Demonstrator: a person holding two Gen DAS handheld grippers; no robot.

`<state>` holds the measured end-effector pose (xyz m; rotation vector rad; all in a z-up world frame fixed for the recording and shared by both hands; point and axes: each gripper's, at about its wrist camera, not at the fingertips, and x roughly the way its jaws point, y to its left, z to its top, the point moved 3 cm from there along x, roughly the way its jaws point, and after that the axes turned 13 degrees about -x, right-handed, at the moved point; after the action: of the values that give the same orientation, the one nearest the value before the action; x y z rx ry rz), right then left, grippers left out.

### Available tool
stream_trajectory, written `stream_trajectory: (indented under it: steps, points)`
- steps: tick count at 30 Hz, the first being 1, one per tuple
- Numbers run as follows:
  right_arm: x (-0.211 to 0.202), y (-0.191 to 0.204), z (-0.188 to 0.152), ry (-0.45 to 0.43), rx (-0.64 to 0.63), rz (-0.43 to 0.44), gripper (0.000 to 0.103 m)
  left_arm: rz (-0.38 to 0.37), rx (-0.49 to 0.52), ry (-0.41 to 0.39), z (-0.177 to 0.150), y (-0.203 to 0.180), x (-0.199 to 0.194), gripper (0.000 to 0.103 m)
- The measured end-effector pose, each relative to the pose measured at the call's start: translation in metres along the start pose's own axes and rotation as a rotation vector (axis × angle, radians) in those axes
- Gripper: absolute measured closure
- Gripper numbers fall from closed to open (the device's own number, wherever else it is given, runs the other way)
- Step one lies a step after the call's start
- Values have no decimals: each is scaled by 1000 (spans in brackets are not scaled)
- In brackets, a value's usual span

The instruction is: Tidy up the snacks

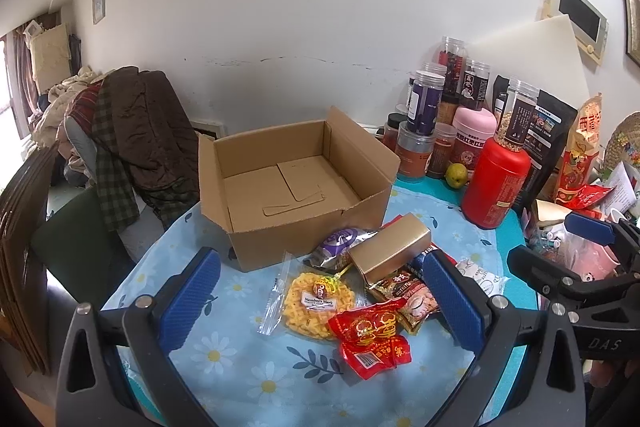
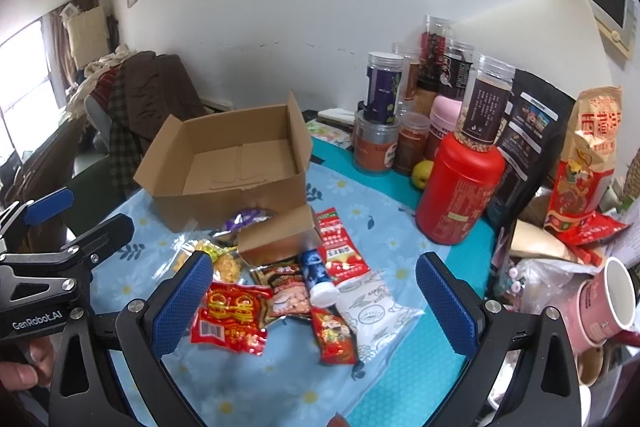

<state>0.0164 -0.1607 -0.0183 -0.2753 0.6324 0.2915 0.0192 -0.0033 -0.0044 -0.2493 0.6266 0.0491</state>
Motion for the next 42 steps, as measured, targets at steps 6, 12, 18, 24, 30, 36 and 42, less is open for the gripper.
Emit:
stream_trajectory:
  steps: [6,12,18,24,30,36,42]
  points:
    - [-2,-1,1,-7,3,0,0,-6,1,-2,-1,-2,-1,0]
    - [-3,0,1,-10,1,1,0,-12,-1,-4,-2,-3,-3,0]
    - [-4,1,1,-13,0,5,0,-15,0,-7,-1,-2,-4,0]
    - [-5,1,1,-18,0,6,0,-18,0,-11,-1,-2,-6,0]
    - [-6,1,1,-21,-1,6,0,-14,1,-17,-1,-4,-7,0]
    - [-7,1,1,-24,1,6,0,-18,1,-19,-1,-4,-8,0]
    - [-8,1,1,-27,0,5,0,-16,-1,-19,-1,-4,-8,0]
